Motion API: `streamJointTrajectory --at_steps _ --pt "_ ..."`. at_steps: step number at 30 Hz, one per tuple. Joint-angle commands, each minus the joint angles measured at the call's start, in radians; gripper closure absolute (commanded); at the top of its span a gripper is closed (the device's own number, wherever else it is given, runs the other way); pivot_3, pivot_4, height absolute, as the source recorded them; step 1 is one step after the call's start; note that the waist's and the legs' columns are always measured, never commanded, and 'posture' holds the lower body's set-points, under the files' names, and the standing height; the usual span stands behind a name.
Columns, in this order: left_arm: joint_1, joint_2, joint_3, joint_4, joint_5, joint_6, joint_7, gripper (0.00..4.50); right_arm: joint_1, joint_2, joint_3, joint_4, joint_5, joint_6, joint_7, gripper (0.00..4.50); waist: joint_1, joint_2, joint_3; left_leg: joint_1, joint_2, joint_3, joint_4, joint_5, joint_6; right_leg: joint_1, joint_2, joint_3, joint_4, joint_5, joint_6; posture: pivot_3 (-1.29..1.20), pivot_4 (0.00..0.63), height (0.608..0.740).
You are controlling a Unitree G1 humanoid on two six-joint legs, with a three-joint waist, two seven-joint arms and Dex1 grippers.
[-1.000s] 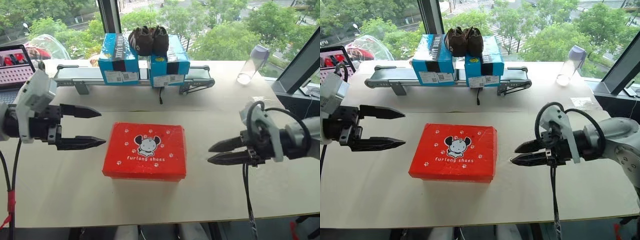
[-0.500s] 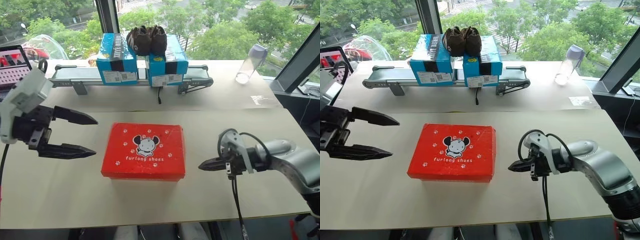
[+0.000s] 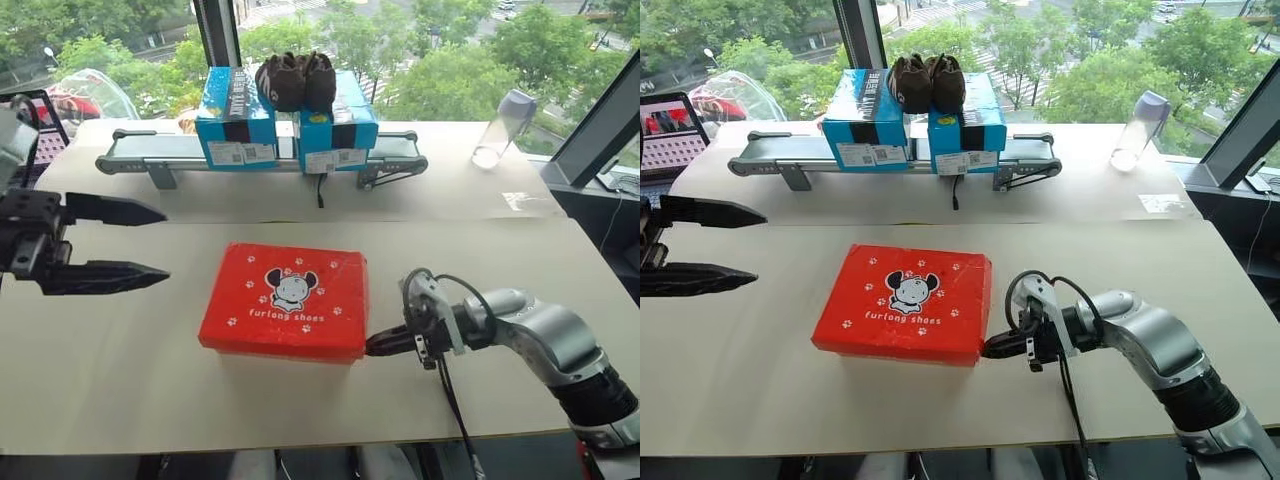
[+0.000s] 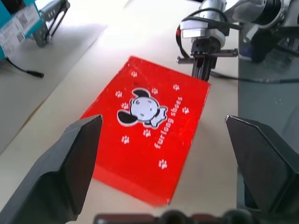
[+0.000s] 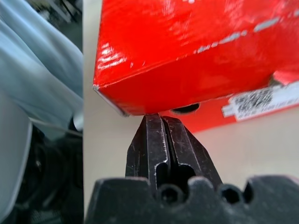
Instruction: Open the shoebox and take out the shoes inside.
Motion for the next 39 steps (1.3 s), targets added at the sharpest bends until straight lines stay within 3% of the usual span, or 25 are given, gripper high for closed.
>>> streamJointTrajectory --at_steps 1,9,13,18,22,28,32,39 --pt "0.007 -0.022 0.069 0.018 0.006 -0.029 0.004 0.00 -0.073 0.012 -0.139 -0.035 0.177 0.088 0.008 4.46 -0.001 0.000 0.000 0.001 0.000 0.000 0.000 0.000 0.000 0.000 0.000 0.000 0.001 0.000 0.000 0.00 0.150 0.740" --pt "0.086 -0.065 0.158 0.047 0.026 -0.072 -0.043 0.00 -0.254 0.091 -0.265 0.022 0.386 0.197 -0.094 4.46 -0.004 0.000 0.000 0.003 0.001 0.000 0.000 0.000 0.000 0.000 0.000 0.000 0.004 -0.001 -0.003 0.00 0.150 0.740" --pt "0.133 -0.070 0.194 0.016 0.018 -0.055 -0.060 0.00 -0.419 0.222 -0.230 0.237 0.176 0.041 -0.269 4.46 -0.010 0.000 0.000 0.003 0.000 0.000 0.000 0.000 0.000 0.000 0.000 0.000 0.004 -0.001 -0.003 0.00 0.150 0.740" --pt "0.166 -0.079 0.218 -0.021 0.011 -0.047 -0.052 0.00 -0.508 0.262 -0.181 0.420 -0.031 -0.109 -0.343 4.46 -0.007 0.000 0.000 0.001 0.000 0.000 -0.001 0.000 0.000 -0.002 0.000 -0.001 0.005 0.001 -0.008 0.00 0.150 0.740" --pt "0.187 -0.092 0.232 -0.060 -0.010 -0.029 -0.034 0.00 -0.515 0.247 -0.176 0.400 -0.059 -0.105 -0.304 4.46 -0.004 0.000 0.000 -0.001 0.000 0.000 -0.001 0.000 0.000 -0.004 0.000 -0.001 0.006 0.001 -0.009 0.00 0.150 0.740" --pt "0.203 -0.088 0.227 -0.070 -0.017 -0.037 -0.033 0.00 -0.506 0.105 -0.116 0.199 -0.017 -0.006 -0.132 4.46 -0.004 0.000 0.000 -0.001 0.000 -0.001 -0.001 0.000 0.000 -0.004 0.000 -0.001 0.007 0.001 -0.009 0.00 0.150 0.740" --pt "0.192 -0.091 0.194 -0.073 -0.016 -0.054 -0.026 0.00 -0.472 -0.008 0.006 0.065 -0.075 -0.002 -0.024 3.39 -0.004 0.000 0.000 0.002 0.000 0.000 -0.001 0.000 0.000 -0.002 0.000 -0.001 0.007 0.000 -0.008 0.00 0.150 0.740" --pt "0.191 -0.083 0.151 -0.078 -0.013 -0.067 -0.050 0.00 -0.442 0.016 0.185 0.115 -0.305 -0.146 -0.052 0.99 -0.012 0.000 0.000 0.004 0.001 0.000 -0.001 0.000 0.000 -0.001 0.000 -0.001 0.008 -0.003 -0.004 0.00 0.150 0.740"
